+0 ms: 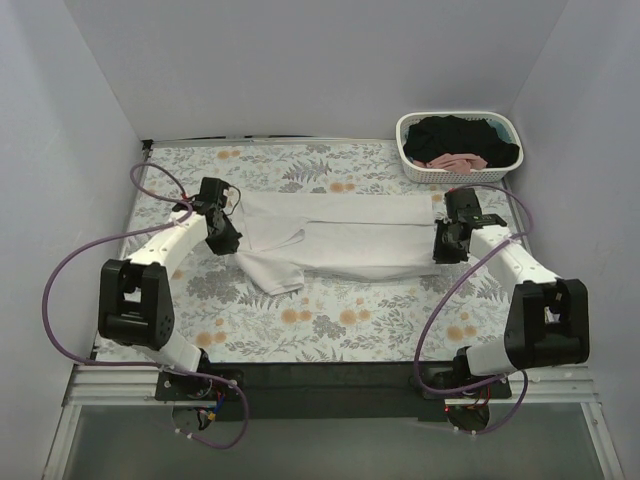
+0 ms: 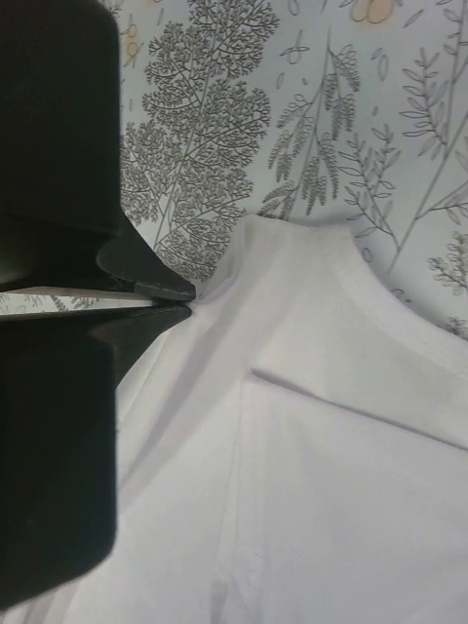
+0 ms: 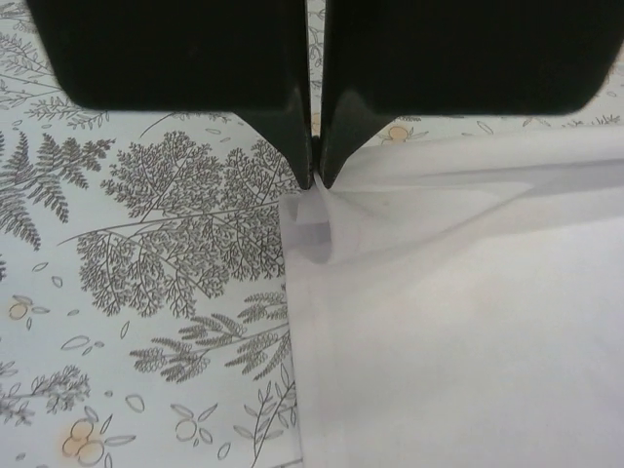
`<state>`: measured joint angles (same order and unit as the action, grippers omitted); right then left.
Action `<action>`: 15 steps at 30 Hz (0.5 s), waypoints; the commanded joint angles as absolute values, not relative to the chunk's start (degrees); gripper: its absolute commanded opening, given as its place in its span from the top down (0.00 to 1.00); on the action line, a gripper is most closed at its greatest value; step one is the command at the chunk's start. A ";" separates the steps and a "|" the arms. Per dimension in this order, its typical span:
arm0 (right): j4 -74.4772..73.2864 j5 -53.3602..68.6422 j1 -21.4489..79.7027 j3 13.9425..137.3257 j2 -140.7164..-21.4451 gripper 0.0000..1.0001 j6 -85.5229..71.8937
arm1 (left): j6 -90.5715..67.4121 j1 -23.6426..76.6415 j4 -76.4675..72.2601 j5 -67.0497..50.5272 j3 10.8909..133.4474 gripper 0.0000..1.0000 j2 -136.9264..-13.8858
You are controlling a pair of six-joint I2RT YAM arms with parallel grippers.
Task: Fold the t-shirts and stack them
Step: Fold the tshirt
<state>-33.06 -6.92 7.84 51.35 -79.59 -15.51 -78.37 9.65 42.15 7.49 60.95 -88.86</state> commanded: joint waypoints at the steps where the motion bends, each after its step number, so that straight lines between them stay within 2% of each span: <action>1: -33.49 -9.05 6.77 56.24 -82.79 0.99 -13.71 | -76.99 8.35 41.57 8.09 65.82 1.00 -91.56; 15: -33.49 -7.21 3.69 64.77 -92.45 0.99 -13.45 | -77.61 7.03 39.12 7.82 74.27 1.00 -102.65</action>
